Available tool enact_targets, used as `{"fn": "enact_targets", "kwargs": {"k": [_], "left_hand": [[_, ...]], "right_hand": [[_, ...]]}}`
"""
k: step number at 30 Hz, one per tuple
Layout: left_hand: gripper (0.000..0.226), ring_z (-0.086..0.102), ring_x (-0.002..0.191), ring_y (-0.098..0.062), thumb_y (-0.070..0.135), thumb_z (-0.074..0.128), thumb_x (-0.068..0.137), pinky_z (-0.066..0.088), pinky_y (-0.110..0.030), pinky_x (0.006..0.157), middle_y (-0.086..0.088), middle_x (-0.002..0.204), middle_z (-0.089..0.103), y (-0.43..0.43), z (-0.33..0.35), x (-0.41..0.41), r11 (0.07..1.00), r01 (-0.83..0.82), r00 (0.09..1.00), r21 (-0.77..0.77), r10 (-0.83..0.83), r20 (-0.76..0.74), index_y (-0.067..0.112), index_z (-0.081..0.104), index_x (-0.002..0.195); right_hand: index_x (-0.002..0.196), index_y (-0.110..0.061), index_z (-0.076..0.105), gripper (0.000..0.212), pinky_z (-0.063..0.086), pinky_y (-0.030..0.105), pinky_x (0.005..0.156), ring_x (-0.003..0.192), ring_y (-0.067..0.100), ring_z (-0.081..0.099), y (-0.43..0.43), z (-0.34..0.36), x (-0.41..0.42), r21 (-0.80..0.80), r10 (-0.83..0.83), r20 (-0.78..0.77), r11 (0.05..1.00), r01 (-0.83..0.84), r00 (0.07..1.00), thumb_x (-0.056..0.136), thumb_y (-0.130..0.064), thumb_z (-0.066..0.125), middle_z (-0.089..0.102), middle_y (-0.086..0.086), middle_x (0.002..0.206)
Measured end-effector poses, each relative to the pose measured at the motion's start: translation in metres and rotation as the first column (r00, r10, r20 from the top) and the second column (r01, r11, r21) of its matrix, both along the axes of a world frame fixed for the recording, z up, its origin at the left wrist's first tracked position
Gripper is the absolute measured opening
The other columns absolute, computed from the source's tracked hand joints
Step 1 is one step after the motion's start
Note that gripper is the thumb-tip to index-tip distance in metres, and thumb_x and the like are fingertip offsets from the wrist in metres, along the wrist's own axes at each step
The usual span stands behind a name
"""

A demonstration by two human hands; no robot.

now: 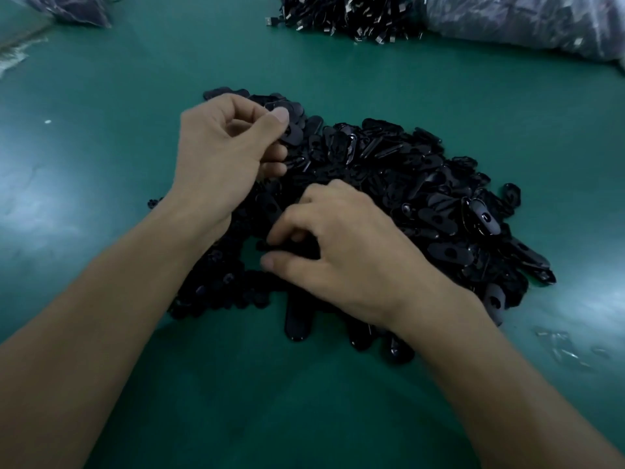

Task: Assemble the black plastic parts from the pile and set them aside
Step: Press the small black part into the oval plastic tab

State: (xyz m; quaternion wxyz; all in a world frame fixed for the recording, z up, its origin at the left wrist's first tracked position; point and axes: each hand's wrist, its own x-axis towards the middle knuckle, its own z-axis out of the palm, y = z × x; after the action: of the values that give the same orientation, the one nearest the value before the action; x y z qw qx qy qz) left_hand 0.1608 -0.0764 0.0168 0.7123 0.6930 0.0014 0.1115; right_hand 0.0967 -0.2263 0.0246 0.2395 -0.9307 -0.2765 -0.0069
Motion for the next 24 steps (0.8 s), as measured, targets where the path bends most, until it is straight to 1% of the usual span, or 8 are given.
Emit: {"fn": "enact_targets", "kwargs": {"k": [3, 5, 9, 13, 18, 20, 22, 24], "left_hand": [[0.017, 0.065, 0.058, -0.009, 0.017, 0.072, 0.093, 0.056, -0.023, 0.057, 0.005, 0.061, 0.065, -0.001, -0.001, -0.001, 0.999, -0.027, 1.000, 0.023, 0.027, 0.001, 0.013, 0.061, 0.080], [0.016, 0.065, 0.058, -0.010, 0.017, 0.073, 0.092, 0.056, -0.024, 0.058, 0.003, 0.062, 0.066, -0.001, -0.002, -0.001, 0.998, -0.045, 0.999, 0.035, 0.045, -0.001, 0.014, 0.062, 0.080], [0.016, 0.067, 0.060, -0.012, 0.016, 0.074, 0.090, 0.055, -0.023, 0.058, 0.002, 0.065, 0.068, -0.002, -0.004, 0.001, 0.998, -0.064, 0.998, 0.029, 0.064, -0.002, 0.015, 0.062, 0.080], [0.015, 0.069, 0.061, -0.013, 0.015, 0.075, 0.089, 0.055, -0.023, 0.059, -0.001, 0.068, 0.069, -0.003, -0.006, 0.002, 0.998, -0.061, 0.998, 0.031, 0.061, 0.000, 0.015, 0.061, 0.082], [0.015, 0.070, 0.062, -0.013, 0.011, 0.075, 0.088, 0.055, -0.023, 0.059, 0.001, 0.065, 0.070, -0.004, -0.006, 0.001, 0.999, -0.050, 0.999, 0.015, 0.050, 0.001, 0.013, 0.061, 0.092], [0.011, 0.069, 0.062, -0.011, 0.011, 0.074, 0.089, 0.055, -0.020, 0.060, 0.003, 0.066, 0.070, -0.004, -0.005, 0.001, 0.998, -0.046, 0.999, 0.041, 0.045, 0.010, 0.014, 0.066, 0.096], [0.007, 0.068, 0.061, -0.007, 0.011, 0.073, 0.090, 0.053, -0.017, 0.059, 0.004, 0.066, 0.071, -0.005, -0.005, -0.001, 0.998, -0.034, 0.999, 0.058, 0.033, 0.019, 0.016, 0.070, 0.094], [0.008, 0.067, 0.059, -0.004, 0.010, 0.072, 0.090, 0.051, -0.015, 0.056, 0.005, 0.065, 0.071, -0.006, -0.004, -0.002, 0.997, -0.019, 0.999, 0.075, 0.017, 0.038, 0.017, 0.071, 0.089]], "right_hand": [[0.099, -0.030, 0.072, 0.030, 0.043, 0.032, 0.081, 0.095, 0.014, 0.044, 0.011, 0.004, 0.000, -0.101, 0.039, -0.058, 0.994, -0.045, 0.998, 0.084, -0.056, 0.069, 0.050, -0.009, 0.092], [0.096, -0.031, 0.073, 0.029, 0.040, 0.031, 0.078, 0.094, 0.014, 0.043, 0.017, 0.005, 0.000, -0.134, 0.055, -0.079, 0.989, -0.065, 0.995, 0.084, -0.057, 0.070, 0.046, -0.011, 0.088], [0.095, -0.031, 0.074, 0.015, 0.045, 0.034, 0.084, 0.093, 0.012, 0.040, 0.019, 0.007, 0.003, -0.137, 0.049, -0.098, 0.989, -0.062, 0.994, 0.090, -0.044, 0.068, 0.038, -0.014, 0.084], [0.102, -0.026, 0.073, 0.015, 0.047, 0.038, 0.089, 0.097, 0.016, 0.045, 0.020, 0.003, 0.005, -0.143, 0.057, -0.057, 0.988, -0.065, 0.997, 0.097, -0.032, 0.061, 0.049, -0.008, 0.095], [0.110, -0.017, 0.067, 0.021, 0.047, 0.038, 0.092, 0.105, 0.021, 0.048, 0.023, -0.007, 0.008, -0.196, 0.081, 0.045, 0.978, -0.071, 0.996, 0.103, -0.030, 0.051, 0.055, 0.001, 0.109], [0.108, -0.014, 0.066, 0.023, 0.046, 0.037, 0.090, 0.103, 0.020, 0.049, 0.023, -0.008, 0.011, -0.138, 0.069, 0.060, 0.989, -0.060, 0.996, 0.104, -0.031, 0.050, 0.053, 0.001, 0.107], [0.099, -0.013, 0.063, 0.021, 0.046, 0.035, 0.082, 0.091, 0.016, 0.052, 0.021, -0.003, 0.011, 0.049, 0.013, -0.020, 0.999, -0.012, 1.000, 0.103, -0.029, 0.051, 0.051, -0.004, 0.096], [0.091, -0.017, 0.058, 0.018, 0.049, 0.037, 0.068, 0.074, 0.014, 0.057, 0.012, 0.003, 0.012, 0.251, -0.064, -0.146, 0.963, 0.100, 0.987, 0.103, -0.029, 0.052, 0.057, -0.009, 0.082]]}}
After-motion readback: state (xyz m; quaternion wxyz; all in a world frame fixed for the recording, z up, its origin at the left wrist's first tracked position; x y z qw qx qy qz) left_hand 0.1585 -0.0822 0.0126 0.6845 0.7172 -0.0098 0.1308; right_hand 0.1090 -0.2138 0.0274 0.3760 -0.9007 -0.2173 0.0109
